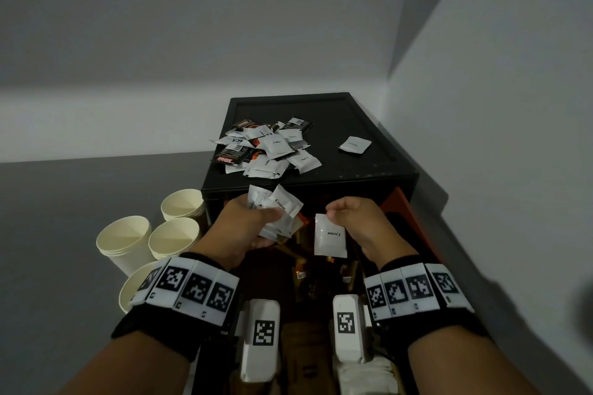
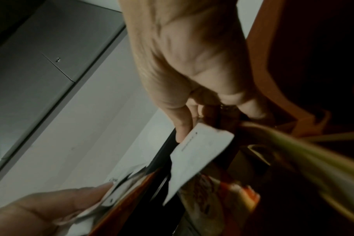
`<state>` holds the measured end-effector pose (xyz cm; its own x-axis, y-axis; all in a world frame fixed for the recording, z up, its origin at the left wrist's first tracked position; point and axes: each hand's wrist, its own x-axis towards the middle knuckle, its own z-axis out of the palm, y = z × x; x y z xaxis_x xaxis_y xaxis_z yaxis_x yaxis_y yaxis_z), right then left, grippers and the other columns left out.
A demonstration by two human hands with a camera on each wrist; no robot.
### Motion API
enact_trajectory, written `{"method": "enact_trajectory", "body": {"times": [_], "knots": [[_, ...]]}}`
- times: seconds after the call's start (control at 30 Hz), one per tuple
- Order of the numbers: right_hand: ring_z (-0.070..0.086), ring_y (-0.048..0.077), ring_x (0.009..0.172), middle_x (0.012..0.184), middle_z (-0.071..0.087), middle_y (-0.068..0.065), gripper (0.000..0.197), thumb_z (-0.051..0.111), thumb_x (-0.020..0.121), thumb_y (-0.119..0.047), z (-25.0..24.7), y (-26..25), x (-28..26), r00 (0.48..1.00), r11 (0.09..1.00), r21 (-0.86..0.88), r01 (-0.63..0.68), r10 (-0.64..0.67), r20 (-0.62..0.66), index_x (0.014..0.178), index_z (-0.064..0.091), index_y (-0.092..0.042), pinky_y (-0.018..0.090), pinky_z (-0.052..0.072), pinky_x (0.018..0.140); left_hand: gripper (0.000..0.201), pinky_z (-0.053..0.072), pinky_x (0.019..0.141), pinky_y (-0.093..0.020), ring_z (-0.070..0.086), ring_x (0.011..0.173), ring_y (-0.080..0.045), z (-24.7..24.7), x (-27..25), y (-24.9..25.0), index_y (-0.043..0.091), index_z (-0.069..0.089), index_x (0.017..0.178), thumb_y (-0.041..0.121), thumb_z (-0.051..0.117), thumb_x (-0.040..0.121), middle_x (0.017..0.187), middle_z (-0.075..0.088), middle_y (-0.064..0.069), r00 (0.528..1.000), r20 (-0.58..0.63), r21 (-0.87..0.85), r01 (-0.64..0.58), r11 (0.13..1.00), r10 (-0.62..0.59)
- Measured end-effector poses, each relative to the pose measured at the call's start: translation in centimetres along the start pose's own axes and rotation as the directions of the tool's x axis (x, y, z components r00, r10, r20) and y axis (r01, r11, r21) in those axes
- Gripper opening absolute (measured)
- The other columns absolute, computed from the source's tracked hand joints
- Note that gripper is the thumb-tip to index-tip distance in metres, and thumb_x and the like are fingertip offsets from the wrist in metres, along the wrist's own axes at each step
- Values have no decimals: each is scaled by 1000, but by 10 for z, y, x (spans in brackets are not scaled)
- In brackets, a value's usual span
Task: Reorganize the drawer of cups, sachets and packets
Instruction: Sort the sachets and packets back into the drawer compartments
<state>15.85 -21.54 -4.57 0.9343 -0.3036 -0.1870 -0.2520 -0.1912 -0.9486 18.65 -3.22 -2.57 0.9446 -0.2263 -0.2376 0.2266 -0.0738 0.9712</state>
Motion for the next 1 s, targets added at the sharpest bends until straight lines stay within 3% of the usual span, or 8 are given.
{"method": "enact_trajectory", "body": {"times": [0.13,0.33,0.5,0.57,0.63,0.77,0.9,1.0], "knots": [[55,12,78,79,61,-1,17,59,89,-6,0,-3,0,999,995,93,47,-46,-19,74,63,-13,24,42,63,12,51,55,-26,64,79,-19,1,1,-1,16,57,97,9,61,89,92,65,-8,1000,2,10,-1,1000,1],[47,10,66,75,55,-1,25,51,96,-25,-4,-12,-4,1000,998,-61,4,-3,6,74,56,-15,24,37,62,11,52,53,-24,64,77,-18,2,-2,0,16,57,97,7,58,90,90,65,-7,1000,25,-2,18,1000,-18],[44,5,47,71,54,2,22,51,96,-24,-1,-23,-14,998,995,91,46,-50,44,79,56,-12,17,33,41,15,53,78,-36,65,90,-24,6,-6,2,14,59,105,9,57,91,97,67,-9,991,127,-18,35,999,-32],[44,7,48,68,55,5,20,54,95,-24,5,-23,-15,995,996,-1,84,-84,46,80,57,-12,18,37,44,16,54,83,-40,66,94,-25,7,-8,3,14,59,107,11,54,92,99,70,-10,975,219,-92,58,994,-37],[46,7,48,65,56,3,18,57,92,-24,11,-24,-17,992,987,-96,128,-129,5,78,58,-12,19,40,46,18,56,80,-40,68,90,-23,9,-9,5,13,58,108,15,53,91,95,72,-8,956,294,-162,69,984,-19],[49,2,39,55,56,0,20,62,89,-26,18,-33,-21,978,962,-181,203,-208,-9,74,55,-13,17,41,44,26,56,77,-41,70,84,-22,9,-11,8,13,61,102,21,62,77,89,73,-7,944,324,-154,-7,988,58],[57,12,73,76,56,-4,22,53,92,-36,9,-63,-5,933,860,-405,309,-357,-47,80,55,-18,23,42,60,14,59,57,-33,71,70,-20,9,-6,11,12,61,97,3,61,86,79,74,-6,981,172,-163,-58,985,86],[50,24,111,117,52,6,36,49,91,-47,-9,-82,34,941,728,-655,202,-329,-75,113,54,-19,32,43,85,16,51,45,-24,69,60,-19,6,-5,15,8,60,102,3,62,87,78,70,-9,991,88,-202,-84,976,103]]}}
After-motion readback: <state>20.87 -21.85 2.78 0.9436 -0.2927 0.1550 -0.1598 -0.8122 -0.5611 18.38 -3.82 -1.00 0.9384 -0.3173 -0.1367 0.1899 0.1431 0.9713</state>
